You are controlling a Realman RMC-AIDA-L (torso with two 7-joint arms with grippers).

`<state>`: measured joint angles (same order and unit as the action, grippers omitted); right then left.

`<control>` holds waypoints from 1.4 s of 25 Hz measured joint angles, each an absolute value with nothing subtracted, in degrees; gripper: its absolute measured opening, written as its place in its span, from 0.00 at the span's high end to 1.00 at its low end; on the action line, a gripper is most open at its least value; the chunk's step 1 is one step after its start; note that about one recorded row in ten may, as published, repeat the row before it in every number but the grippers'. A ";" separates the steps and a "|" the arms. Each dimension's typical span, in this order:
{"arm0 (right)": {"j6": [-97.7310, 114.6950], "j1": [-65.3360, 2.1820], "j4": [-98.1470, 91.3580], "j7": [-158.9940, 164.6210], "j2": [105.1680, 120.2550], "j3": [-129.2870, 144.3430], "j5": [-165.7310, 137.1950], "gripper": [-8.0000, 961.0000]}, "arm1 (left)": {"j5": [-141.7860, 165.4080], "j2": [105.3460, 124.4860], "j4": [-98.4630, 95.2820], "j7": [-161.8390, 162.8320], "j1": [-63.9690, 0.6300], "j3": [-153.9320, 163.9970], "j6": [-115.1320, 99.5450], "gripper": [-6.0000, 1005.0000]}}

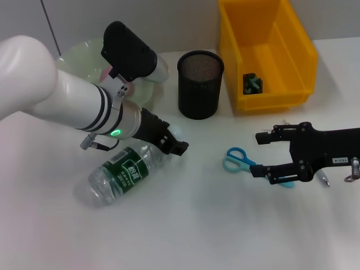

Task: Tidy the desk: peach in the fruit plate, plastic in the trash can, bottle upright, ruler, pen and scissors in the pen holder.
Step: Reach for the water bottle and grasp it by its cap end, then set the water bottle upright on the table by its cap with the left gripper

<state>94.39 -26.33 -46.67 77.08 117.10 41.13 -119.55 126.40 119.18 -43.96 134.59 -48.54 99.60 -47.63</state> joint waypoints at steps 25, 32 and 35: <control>94.40 -26.01 -46.67 77.26 117.24 41.13 -119.31 0.17 | 126.56 119.18 -44.05 133.94 -48.56 99.58 -47.96 0.52; 94.36 -26.17 -46.67 77.26 117.24 41.13 -119.26 0.17 | 126.56 119.18 -44.03 133.94 -48.61 99.58 -47.88 0.53; 94.31 -26.25 -46.67 77.26 117.25 41.13 -119.26 0.17 | 126.56 119.18 -44.03 133.90 -48.61 99.75 -47.79 0.53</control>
<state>94.31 -26.25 -46.67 77.26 117.25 41.14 -119.26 126.56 119.18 -44.03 133.90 -48.61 99.75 -47.79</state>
